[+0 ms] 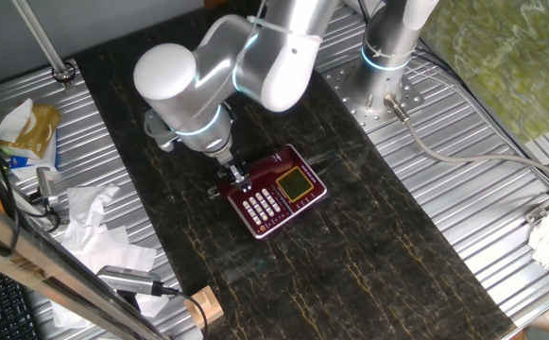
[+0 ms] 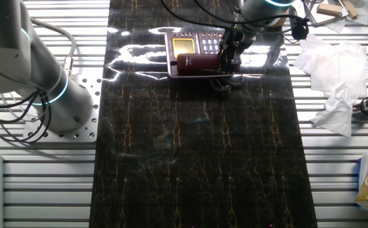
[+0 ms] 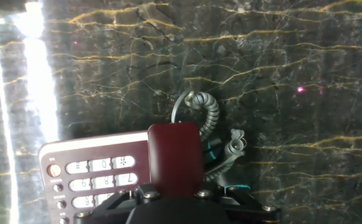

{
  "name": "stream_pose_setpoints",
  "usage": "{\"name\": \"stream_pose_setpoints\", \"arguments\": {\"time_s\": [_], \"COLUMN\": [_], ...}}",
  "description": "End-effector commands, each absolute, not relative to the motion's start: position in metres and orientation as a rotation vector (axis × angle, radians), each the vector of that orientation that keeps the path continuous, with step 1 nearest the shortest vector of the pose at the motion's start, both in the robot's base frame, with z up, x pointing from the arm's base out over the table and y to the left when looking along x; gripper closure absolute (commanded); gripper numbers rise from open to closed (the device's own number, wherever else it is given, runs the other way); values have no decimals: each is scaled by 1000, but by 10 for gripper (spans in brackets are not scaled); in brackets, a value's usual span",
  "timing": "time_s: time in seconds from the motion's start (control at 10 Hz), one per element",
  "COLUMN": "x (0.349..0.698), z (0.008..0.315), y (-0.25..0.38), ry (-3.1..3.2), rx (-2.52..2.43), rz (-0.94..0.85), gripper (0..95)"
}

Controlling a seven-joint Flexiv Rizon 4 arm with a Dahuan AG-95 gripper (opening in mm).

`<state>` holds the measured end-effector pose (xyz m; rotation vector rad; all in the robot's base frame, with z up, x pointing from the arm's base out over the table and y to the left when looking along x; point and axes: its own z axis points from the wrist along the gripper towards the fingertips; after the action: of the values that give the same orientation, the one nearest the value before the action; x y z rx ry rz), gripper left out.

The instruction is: Place the handset of the telephone on the corresponding phone cradle

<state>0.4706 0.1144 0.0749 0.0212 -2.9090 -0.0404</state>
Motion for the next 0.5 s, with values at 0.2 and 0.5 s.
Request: {"name": "stream_pose_setpoints", "arguments": {"time_s": [0.2,0.5], "x": [472,472], "z": [74,74], "y": [115,115], "ry": [-2905,-2902], "rx": [116,150], "rz": [84,123], "gripper": [950,950]}}
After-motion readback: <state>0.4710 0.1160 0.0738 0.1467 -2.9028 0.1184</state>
